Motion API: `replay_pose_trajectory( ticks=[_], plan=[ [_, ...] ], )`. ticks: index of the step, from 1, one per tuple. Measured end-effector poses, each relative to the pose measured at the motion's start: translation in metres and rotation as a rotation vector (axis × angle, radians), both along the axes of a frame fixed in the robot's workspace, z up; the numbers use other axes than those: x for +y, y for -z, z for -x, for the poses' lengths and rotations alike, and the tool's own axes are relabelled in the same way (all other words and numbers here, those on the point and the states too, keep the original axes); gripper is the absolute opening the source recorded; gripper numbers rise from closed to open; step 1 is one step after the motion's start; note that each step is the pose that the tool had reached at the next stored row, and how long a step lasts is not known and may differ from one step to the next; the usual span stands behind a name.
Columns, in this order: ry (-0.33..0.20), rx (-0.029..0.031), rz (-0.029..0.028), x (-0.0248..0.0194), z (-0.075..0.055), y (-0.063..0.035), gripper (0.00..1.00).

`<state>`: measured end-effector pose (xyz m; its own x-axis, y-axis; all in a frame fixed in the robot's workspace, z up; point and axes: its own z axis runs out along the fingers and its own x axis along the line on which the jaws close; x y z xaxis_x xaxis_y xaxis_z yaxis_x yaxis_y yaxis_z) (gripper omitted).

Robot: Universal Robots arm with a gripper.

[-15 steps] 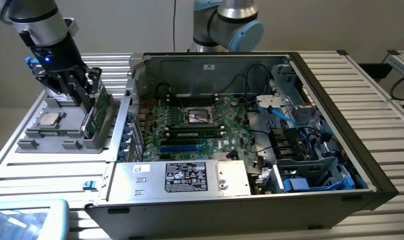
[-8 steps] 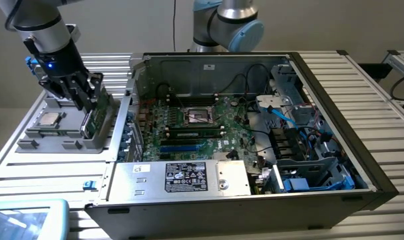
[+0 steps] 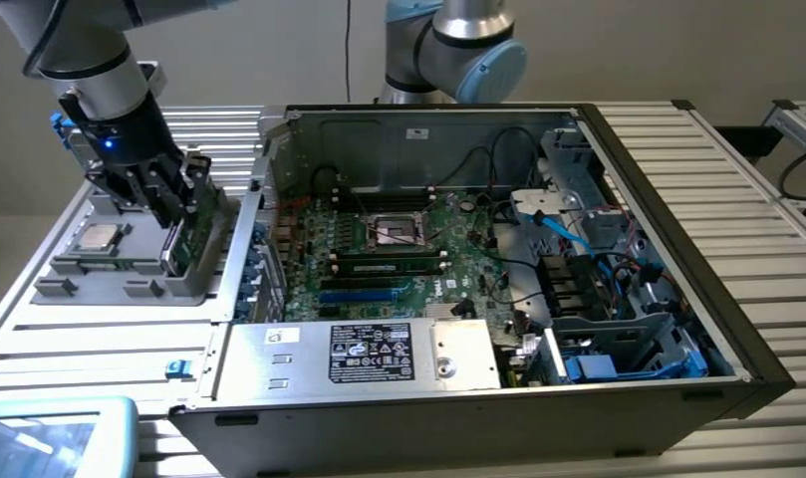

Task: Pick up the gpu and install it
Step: 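Pick up the gpu and move the gpu toward the slot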

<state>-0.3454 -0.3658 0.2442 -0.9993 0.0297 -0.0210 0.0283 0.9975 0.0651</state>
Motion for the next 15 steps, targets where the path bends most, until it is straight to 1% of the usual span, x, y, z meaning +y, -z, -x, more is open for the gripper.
replay_pose_trajectory(
  ticks=[2, 3, 11, 14, 15],
  plan=[
    [0.0, 0.0041, 0.0001, 0.0, 0.0, 0.0004, 0.4],
    [0.0, 0.0052, 0.0003, -0.0001, 0.0, 0.0003, 0.4],
    [0.0, 0.0045, -0.0004, 0.0, -0.0001, 0.0016, 0.4],
    [0.0, 0.0049, -0.0015, -0.0022, -0.0006, 0.0032, 0.4],
    [0.0, 0.0049, -0.0016, -0.0022, -0.0009, 0.0035, 0.4]
  ],
)
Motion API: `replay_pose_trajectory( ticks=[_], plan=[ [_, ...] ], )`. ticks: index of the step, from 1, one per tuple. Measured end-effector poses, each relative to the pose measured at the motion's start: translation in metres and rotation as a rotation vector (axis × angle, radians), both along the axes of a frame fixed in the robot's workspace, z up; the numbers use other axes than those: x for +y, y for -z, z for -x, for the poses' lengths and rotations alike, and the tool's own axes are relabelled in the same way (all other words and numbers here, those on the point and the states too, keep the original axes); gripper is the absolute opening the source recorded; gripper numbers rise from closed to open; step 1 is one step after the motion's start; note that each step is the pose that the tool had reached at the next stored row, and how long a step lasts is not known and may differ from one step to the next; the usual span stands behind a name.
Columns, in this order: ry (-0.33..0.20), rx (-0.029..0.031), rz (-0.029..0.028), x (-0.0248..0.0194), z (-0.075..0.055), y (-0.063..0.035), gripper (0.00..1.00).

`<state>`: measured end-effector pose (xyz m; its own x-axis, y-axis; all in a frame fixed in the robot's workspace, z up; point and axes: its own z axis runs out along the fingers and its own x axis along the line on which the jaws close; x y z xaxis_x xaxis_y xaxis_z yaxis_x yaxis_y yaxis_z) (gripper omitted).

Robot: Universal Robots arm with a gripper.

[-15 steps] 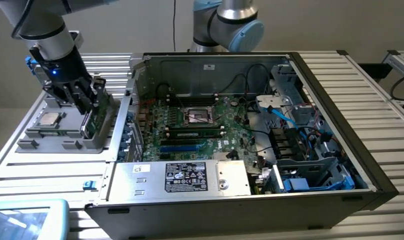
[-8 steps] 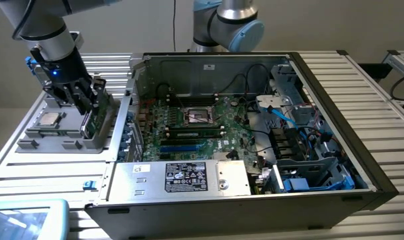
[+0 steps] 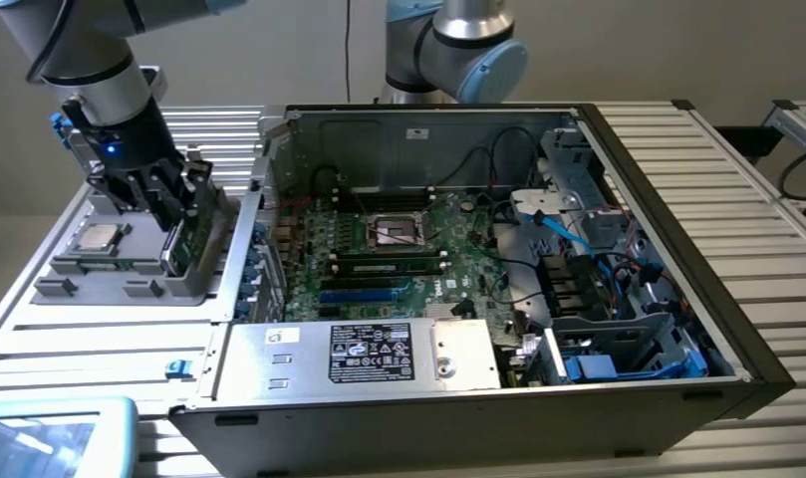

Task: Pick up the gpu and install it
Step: 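Pick up the gpu and move the gpu toward the slot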

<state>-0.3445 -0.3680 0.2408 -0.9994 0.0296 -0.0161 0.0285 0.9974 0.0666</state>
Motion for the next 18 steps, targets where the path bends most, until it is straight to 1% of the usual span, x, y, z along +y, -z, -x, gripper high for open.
replay_pose_trajectory(
  ticks=[4, 18],
  plan=[
    [0.0, 0.0002, -0.001, -0.0008, -0.0028, 0.0014, 0.4],
    [0.0, 0.0002, -0.0017, -0.0008, -0.0029, 0.0015, 0.4]
  ],
)
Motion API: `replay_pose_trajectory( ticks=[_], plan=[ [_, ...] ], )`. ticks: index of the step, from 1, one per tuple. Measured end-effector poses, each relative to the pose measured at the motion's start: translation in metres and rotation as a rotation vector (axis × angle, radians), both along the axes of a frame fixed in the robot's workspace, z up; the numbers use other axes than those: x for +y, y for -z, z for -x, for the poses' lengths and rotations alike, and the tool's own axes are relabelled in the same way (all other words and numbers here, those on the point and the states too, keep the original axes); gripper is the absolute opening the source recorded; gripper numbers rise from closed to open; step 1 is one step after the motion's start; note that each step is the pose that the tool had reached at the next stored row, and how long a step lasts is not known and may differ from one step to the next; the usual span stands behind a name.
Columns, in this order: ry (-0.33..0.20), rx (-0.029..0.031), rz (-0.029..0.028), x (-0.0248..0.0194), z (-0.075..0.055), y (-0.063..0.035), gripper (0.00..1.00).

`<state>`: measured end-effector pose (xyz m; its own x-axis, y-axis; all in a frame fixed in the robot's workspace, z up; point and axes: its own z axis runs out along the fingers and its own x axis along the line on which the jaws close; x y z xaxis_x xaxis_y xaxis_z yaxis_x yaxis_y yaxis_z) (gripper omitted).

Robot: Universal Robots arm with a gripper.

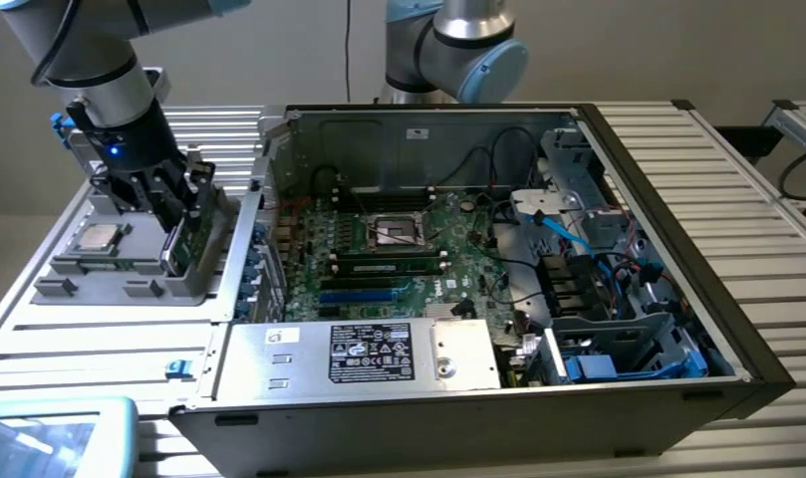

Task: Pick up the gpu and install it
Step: 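Pick up the gpu and move the gpu toward the slot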

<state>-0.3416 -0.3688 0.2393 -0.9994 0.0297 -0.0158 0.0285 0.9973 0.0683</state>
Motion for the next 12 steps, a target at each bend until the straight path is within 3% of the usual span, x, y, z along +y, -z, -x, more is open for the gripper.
replay_pose_trajectory(
  ticks=[3, 4, 6, 12],
  plan=[
    [0.0, 0.0, 0.0, 0.0, 0.0, 0.0, 0.38],
    [0.0, -0.0001, 0.0, 0.0, 0.0, 0.0, 0.32],
    [0.0, 0.0, 0.0, 0.0, 0.0, 0.0, 0.28],
    [0.0, 0.0, 0.0, 0.0, 0.0, 0.0, 0.28]
  ],
)
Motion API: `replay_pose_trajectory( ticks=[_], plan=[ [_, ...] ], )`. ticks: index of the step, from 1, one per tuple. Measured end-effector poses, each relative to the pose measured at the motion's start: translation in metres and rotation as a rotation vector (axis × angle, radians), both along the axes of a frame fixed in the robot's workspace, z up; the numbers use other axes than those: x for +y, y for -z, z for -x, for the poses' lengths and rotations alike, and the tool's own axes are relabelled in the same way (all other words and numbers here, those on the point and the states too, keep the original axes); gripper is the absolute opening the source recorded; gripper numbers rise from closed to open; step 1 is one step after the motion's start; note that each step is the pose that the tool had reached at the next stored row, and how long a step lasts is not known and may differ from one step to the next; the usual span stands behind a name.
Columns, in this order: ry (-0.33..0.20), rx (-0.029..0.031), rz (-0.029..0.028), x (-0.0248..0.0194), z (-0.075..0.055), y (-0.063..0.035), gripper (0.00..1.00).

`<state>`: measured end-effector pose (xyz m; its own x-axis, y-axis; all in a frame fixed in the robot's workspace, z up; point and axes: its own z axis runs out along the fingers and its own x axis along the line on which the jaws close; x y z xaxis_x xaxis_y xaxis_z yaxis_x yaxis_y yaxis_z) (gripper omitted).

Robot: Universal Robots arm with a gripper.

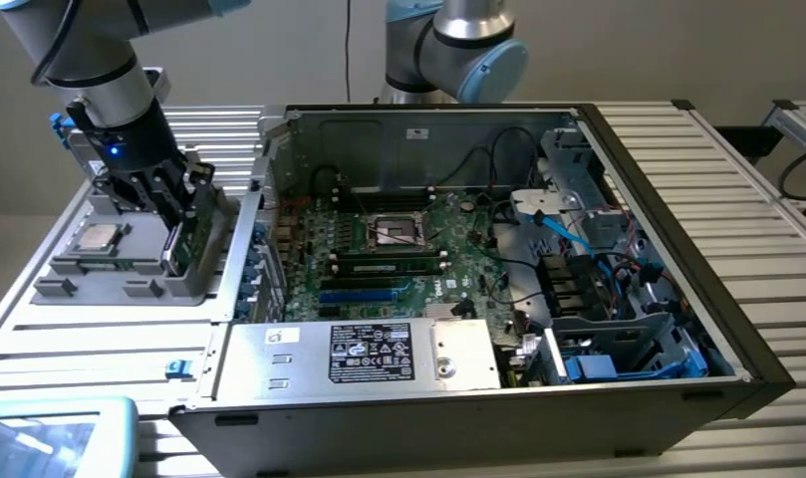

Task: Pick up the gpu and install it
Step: 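Pick up the gpu and move the gpu toward the slot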

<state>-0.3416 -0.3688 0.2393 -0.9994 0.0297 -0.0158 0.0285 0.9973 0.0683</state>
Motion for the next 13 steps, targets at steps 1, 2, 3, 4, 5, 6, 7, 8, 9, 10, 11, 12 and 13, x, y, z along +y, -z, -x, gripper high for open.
replay_pose_trajectory(
  ticks=[1, 2, 3, 4, 5, 6, 7, 8, 9, 10, 11, 12, 13],
  plan=[
    [0.0, 0.0, 0.0, 0.0, 0.0, 0.0, 0.28],
    [0.0, 0.0, 0.0, 0.0, 0.0, 0.0, 0.28],
    [0.0, -0.0001, 0.0, 0.0, 0.0, 0.0, 0.28],
    [0.0, 0.0, 0.0, 0.0, 0.0, 0.0, 0.28],
    [0.0, 0.0, 0.0, 0.0, 0.0, 0.0, 0.28],
    [0.0, 0.0, 0.0, 0.0, 0.0, 0.0, 0.28],
    [0.0, 0.0, 0.0, 0.0, 0.0, 0.0, 0.28],
    [0.0, -0.0001, 0.0, 0.0, 0.0, 0.0, 0.28],
    [0.0, 0.0, 0.0, 0.0, 0.0, 0.0, 0.28],
    [0.0, 0.0, 0.0, 0.0, 0.0, 0.0, 0.28],
    [0.0, 0.0001, 0.0, 0.0, 0.0, -0.0004, 0.28],
    [0.0, 0.0003, 0.0001, 0.0, 0.0, -0.0017, 0.28],
    [0.0, 0.0001, 0.0001, 0.0, 0.0, -0.0039, 0.28]
  ],
)
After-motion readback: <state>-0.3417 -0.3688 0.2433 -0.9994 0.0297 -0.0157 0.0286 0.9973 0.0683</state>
